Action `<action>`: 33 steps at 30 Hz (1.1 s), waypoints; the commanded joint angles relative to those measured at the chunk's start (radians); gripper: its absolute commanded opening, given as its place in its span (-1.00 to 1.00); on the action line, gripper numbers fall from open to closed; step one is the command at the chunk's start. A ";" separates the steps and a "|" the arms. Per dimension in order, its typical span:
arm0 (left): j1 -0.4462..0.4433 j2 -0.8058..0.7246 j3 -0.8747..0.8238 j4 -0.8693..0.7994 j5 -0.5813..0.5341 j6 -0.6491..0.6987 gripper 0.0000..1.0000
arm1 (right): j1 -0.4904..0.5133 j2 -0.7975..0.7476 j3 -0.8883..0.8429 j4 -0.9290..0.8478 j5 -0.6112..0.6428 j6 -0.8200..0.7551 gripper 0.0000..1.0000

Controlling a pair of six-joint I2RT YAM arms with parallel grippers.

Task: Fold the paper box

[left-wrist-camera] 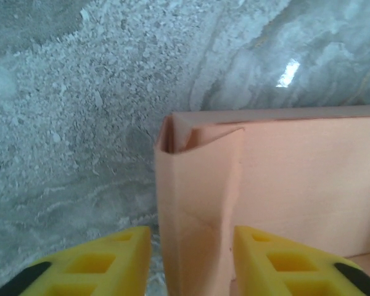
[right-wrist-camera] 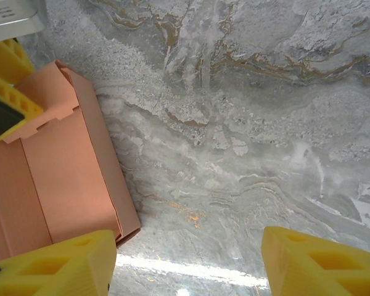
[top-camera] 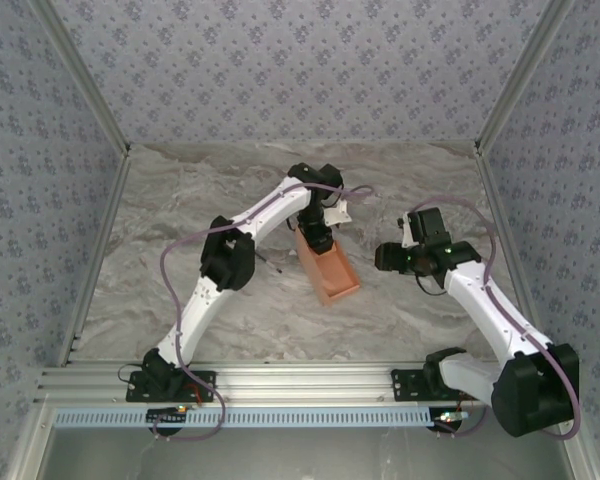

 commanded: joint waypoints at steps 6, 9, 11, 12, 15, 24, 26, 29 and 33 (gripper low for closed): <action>0.008 0.038 0.044 0.006 -0.001 0.042 -0.61 | -0.008 0.006 -0.023 0.010 -0.018 -0.027 0.31; 0.008 0.039 0.023 0.031 -0.020 0.044 -0.69 | -0.011 0.007 -0.026 0.010 -0.018 -0.028 0.31; 0.006 0.037 0.000 0.051 -0.047 0.045 -0.77 | -0.013 0.006 -0.028 0.009 -0.018 -0.030 0.31; 0.003 0.036 -0.009 0.058 -0.063 0.046 -0.79 | -0.014 0.005 -0.029 0.010 -0.019 -0.030 0.31; -0.004 0.016 -0.062 0.107 -0.110 0.047 -0.89 | -0.015 0.005 -0.036 0.011 -0.021 -0.031 0.31; -0.052 -0.098 -0.288 0.334 -0.276 0.062 -0.97 | -0.031 0.003 -0.053 0.035 -0.034 -0.036 0.31; -0.058 -0.115 -0.322 0.366 -0.298 0.072 -0.97 | -0.035 0.000 -0.053 0.034 -0.036 -0.035 0.31; -0.058 -0.144 -0.370 0.414 -0.307 0.082 -0.96 | -0.037 -0.003 -0.055 0.036 -0.041 -0.034 0.31; -0.061 -0.180 -0.430 0.483 -0.311 0.113 -0.96 | -0.038 -0.002 -0.057 0.036 -0.044 -0.033 0.31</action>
